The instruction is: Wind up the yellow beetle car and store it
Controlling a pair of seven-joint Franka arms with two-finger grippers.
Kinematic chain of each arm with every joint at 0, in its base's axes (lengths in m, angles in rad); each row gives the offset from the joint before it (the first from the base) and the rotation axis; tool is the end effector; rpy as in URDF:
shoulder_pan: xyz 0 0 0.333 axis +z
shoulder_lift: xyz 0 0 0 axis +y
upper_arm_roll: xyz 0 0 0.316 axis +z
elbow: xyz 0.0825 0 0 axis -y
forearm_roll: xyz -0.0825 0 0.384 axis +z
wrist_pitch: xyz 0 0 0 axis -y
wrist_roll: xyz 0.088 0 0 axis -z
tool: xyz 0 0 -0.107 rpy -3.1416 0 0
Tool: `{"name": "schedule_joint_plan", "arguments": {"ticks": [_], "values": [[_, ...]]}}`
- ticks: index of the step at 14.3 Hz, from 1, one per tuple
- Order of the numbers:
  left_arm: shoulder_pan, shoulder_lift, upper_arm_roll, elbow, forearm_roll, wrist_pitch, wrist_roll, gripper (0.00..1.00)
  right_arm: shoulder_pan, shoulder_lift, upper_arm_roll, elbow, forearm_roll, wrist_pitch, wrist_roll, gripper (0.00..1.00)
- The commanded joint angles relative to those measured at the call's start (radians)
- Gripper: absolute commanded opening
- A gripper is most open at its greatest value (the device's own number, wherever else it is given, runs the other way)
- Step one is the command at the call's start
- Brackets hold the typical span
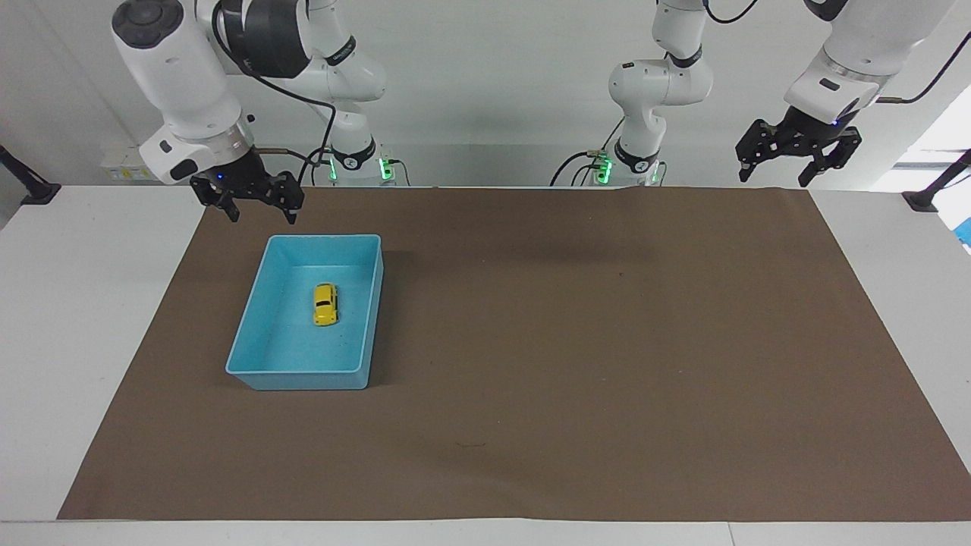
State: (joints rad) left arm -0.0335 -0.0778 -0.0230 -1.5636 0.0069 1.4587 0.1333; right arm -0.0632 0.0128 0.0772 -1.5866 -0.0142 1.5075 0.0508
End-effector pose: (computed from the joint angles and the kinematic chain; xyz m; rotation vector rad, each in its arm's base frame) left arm 0.5176 -0.0290 0.6599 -3.1197 0.2957 0.0430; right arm 0.5505 0.0058 0.6048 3.1216 -0.0578 -0.1428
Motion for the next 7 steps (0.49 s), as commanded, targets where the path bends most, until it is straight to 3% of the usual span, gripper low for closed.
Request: {"name": "schedule_joint_plan", "arguments": {"ticks": [1,3,7], "values": [[0.017,-0.02,-0.009,-0.016,-0.008,-0.008,0.009,1.0,-0.006,0.003,0.004,0.024,0.03,0.005,0.015,1.0],[0.017,-0.02,-0.009,-0.016,-0.008,-0.008,0.009,1.0,-0.004,-0.043,0.004,-0.056,0.028,0.048,0.017,1.0],[0.017,-0.02,-0.009,-0.016,-0.008,-0.008,0.009,1.0,-0.003,-0.043,0.004,-0.058,0.026,0.06,0.015,1.0]]}}
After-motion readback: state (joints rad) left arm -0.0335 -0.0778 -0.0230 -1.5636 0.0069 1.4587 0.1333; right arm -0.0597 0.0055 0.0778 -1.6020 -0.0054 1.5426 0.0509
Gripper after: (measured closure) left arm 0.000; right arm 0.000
